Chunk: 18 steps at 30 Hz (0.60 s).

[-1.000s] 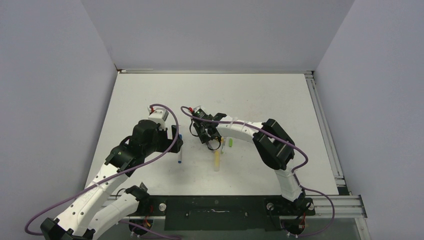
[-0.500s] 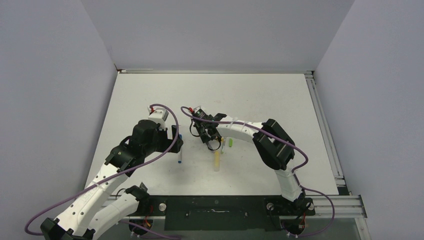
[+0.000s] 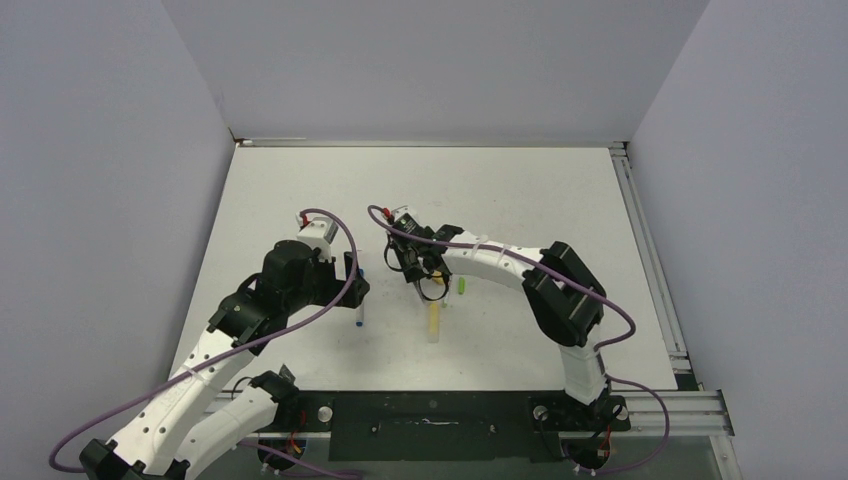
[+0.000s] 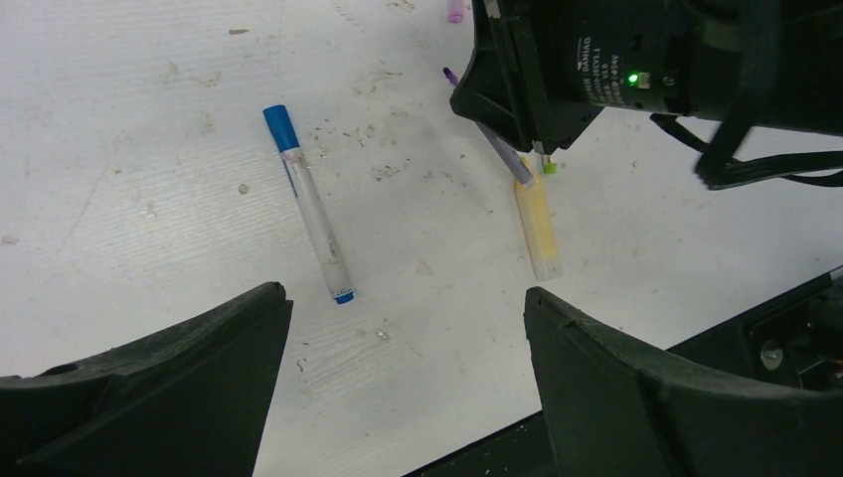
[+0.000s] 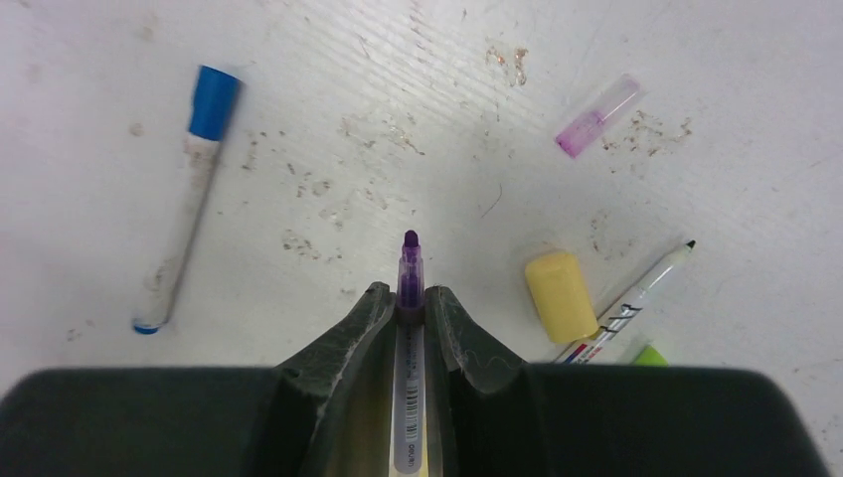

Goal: Insert the pens into the pen caps

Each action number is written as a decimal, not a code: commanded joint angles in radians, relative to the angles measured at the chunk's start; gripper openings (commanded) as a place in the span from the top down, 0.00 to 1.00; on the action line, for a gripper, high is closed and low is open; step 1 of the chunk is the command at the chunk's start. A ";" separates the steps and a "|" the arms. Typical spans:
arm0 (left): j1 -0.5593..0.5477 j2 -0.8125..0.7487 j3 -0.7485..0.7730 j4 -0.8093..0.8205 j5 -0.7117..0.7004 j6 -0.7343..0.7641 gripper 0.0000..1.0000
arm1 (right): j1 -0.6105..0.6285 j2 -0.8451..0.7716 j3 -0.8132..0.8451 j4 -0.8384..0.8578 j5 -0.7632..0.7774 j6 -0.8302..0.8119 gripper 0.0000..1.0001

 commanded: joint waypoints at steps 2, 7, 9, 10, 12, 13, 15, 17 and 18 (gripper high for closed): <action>0.010 -0.026 0.015 0.096 0.144 -0.036 0.13 | -0.006 -0.195 -0.044 0.096 -0.028 0.061 0.95; 0.013 -0.052 -0.005 0.181 0.276 -0.086 0.13 | -0.008 -0.335 -0.115 0.153 -0.068 0.093 0.95; 0.014 -0.059 -0.014 0.220 0.324 -0.112 0.13 | -0.009 -0.393 -0.146 0.181 -0.101 0.104 0.95; 0.014 -0.060 -0.019 0.238 0.348 -0.124 0.13 | -0.008 -0.420 -0.159 0.192 -0.112 0.113 0.95; 0.015 -0.063 -0.027 0.279 0.396 -0.148 0.13 | -0.008 -0.479 -0.180 0.217 -0.136 0.126 0.95; 0.015 -0.065 -0.033 0.298 0.414 -0.162 0.13 | -0.009 -0.505 -0.198 0.234 -0.150 0.134 0.95; 0.016 -0.070 -0.045 0.341 0.444 -0.191 0.13 | -0.011 -0.556 -0.225 0.268 -0.181 0.151 0.95; 0.016 -0.077 -0.060 0.390 0.475 -0.221 0.13 | -0.012 -0.606 -0.249 0.312 -0.219 0.170 0.95; 0.016 -0.078 -0.066 0.415 0.492 -0.238 0.13 | -0.014 -0.631 -0.259 0.333 -0.238 0.180 0.95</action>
